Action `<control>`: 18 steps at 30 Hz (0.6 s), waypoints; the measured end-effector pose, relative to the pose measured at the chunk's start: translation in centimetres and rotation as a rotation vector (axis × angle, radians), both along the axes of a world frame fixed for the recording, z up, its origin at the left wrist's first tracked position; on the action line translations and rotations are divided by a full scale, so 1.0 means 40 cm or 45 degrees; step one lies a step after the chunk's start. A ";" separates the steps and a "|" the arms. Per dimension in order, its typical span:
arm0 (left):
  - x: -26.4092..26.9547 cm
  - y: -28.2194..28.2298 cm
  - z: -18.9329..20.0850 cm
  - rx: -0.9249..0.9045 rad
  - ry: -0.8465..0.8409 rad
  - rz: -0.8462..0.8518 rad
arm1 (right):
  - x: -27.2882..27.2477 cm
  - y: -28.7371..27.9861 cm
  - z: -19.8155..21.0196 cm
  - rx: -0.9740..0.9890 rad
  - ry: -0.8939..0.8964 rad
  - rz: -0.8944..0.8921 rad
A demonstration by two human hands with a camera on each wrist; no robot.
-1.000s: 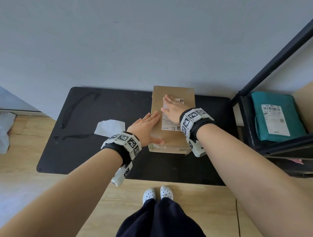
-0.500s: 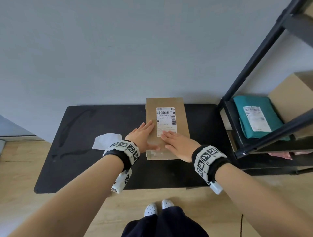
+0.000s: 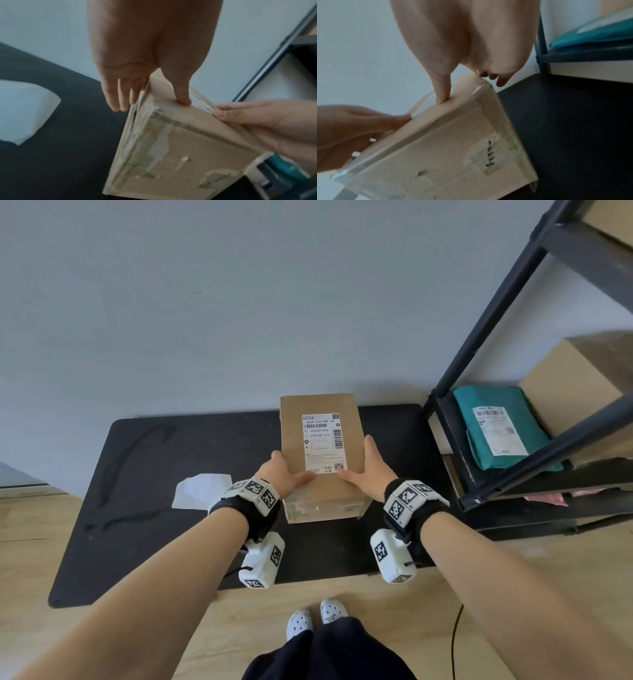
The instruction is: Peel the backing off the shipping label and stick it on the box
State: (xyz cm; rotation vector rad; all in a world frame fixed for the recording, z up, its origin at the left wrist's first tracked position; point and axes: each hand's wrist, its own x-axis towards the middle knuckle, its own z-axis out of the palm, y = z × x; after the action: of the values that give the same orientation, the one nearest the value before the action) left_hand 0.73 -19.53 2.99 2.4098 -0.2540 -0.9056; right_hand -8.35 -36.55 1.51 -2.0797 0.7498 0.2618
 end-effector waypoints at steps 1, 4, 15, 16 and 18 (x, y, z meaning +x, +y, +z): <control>0.005 -0.003 -0.003 -0.029 0.019 0.042 | 0.006 -0.004 -0.002 0.048 0.030 -0.031; 0.018 -0.012 -0.005 -0.074 0.036 0.102 | 0.018 -0.012 -0.013 0.182 0.033 -0.136; -0.035 -0.033 -0.001 0.227 -0.498 -0.636 | 0.012 0.010 0.012 -0.762 -0.048 0.860; -0.040 -0.030 -0.005 0.292 -0.507 -0.692 | 0.007 0.005 0.010 -0.791 -0.014 0.892; -0.048 -0.020 -0.009 0.368 -0.491 -0.671 | -0.006 -0.018 0.008 -0.808 0.025 0.846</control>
State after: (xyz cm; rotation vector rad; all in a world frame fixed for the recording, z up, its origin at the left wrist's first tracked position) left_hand -1.17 -20.34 2.64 2.8368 -1.0003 -0.7121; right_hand -8.61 -37.27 1.81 -2.8989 0.1141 0.4478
